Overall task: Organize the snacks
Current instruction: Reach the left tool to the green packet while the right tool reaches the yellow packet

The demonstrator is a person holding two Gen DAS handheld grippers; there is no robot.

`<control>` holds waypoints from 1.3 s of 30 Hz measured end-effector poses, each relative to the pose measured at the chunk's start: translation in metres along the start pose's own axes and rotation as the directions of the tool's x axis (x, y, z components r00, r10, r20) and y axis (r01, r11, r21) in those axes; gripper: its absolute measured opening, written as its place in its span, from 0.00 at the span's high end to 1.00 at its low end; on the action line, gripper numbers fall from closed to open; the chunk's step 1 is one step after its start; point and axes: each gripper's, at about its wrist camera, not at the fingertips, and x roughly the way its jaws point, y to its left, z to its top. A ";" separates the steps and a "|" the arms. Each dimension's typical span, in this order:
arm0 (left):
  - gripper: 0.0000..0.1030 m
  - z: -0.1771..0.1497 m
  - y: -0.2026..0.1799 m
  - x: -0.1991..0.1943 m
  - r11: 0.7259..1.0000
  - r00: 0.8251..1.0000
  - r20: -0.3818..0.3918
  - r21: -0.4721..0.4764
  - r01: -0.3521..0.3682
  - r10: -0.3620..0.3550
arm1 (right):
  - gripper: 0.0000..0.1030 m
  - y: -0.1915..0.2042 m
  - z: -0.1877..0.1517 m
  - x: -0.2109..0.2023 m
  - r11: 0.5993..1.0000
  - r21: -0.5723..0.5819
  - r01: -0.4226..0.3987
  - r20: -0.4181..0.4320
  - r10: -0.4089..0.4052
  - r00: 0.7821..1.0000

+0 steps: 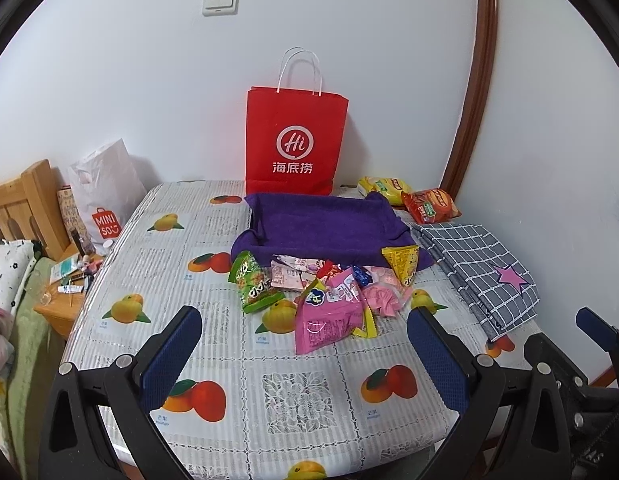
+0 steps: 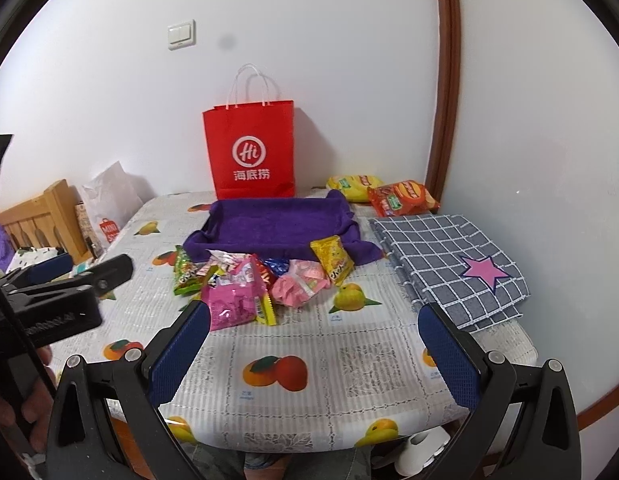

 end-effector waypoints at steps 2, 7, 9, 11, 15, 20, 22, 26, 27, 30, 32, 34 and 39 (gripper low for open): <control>0.00 -0.001 0.003 0.001 1.000 1.000 -0.004 -0.002 -0.007 0.007 | 0.00 -0.004 0.000 0.003 1.000 0.016 -0.005 -0.017 0.005 1.000; 0.00 0.000 0.013 0.002 1.000 1.000 -0.008 -0.016 -0.007 0.007 | 0.00 -0.012 0.001 0.006 0.999 0.051 -0.014 -0.018 0.014 1.000; 0.00 0.003 0.014 0.005 1.000 1.000 -0.012 -0.009 -0.009 0.009 | 0.00 -0.014 0.005 0.008 0.999 0.050 -0.015 -0.017 0.016 1.000; 0.00 0.007 0.015 0.009 1.000 0.999 -0.024 0.001 -0.023 0.023 | 0.00 -0.017 0.009 0.012 0.999 0.050 -0.020 -0.020 0.021 1.000; 0.00 0.016 0.016 0.020 0.997 0.997 -0.041 0.042 -0.058 0.060 | 0.00 -0.028 0.019 0.020 0.996 0.067 -0.054 -0.012 0.055 0.998; 0.00 0.028 0.030 0.033 0.996 0.995 -0.061 0.045 -0.070 0.073 | 0.00 -0.037 0.031 0.035 0.996 0.065 -0.056 -0.031 0.058 0.998; 0.00 0.033 0.036 0.035 0.996 0.995 -0.061 0.041 -0.076 0.078 | 0.00 -0.040 0.036 0.040 0.997 0.058 -0.046 -0.032 0.048 0.998; 0.00 0.043 0.047 0.038 0.993 0.992 -0.057 0.054 -0.109 0.112 | 0.00 -0.044 0.041 0.047 1.000 0.008 -0.017 -0.042 0.017 0.999; 0.00 0.045 0.049 0.039 0.992 0.992 -0.054 0.060 -0.112 0.115 | 0.00 -0.046 0.042 0.048 1.000 -0.002 -0.011 -0.044 0.011 0.999; 0.00 0.050 0.054 0.040 0.988 0.990 -0.047 0.080 -0.131 0.135 | 0.00 -0.052 0.043 0.052 1.000 -0.021 0.008 -0.050 -0.009 0.999; 0.00 0.051 0.058 0.043 0.986 0.988 -0.051 0.090 -0.141 0.145 | 0.00 -0.059 0.045 0.052 1.000 -0.016 0.017 -0.045 -0.017 0.999; 0.00 0.052 0.062 0.047 0.988 0.988 -0.065 0.086 -0.131 0.137 | 0.00 -0.066 0.047 0.051 1.000 -0.006 0.000 -0.038 -0.001 0.999; 0.00 0.050 0.065 0.055 0.987 0.986 -0.092 0.096 -0.128 0.137 | 0.00 -0.083 0.054 0.049 1.000 0.004 0.016 -0.023 -0.016 1.000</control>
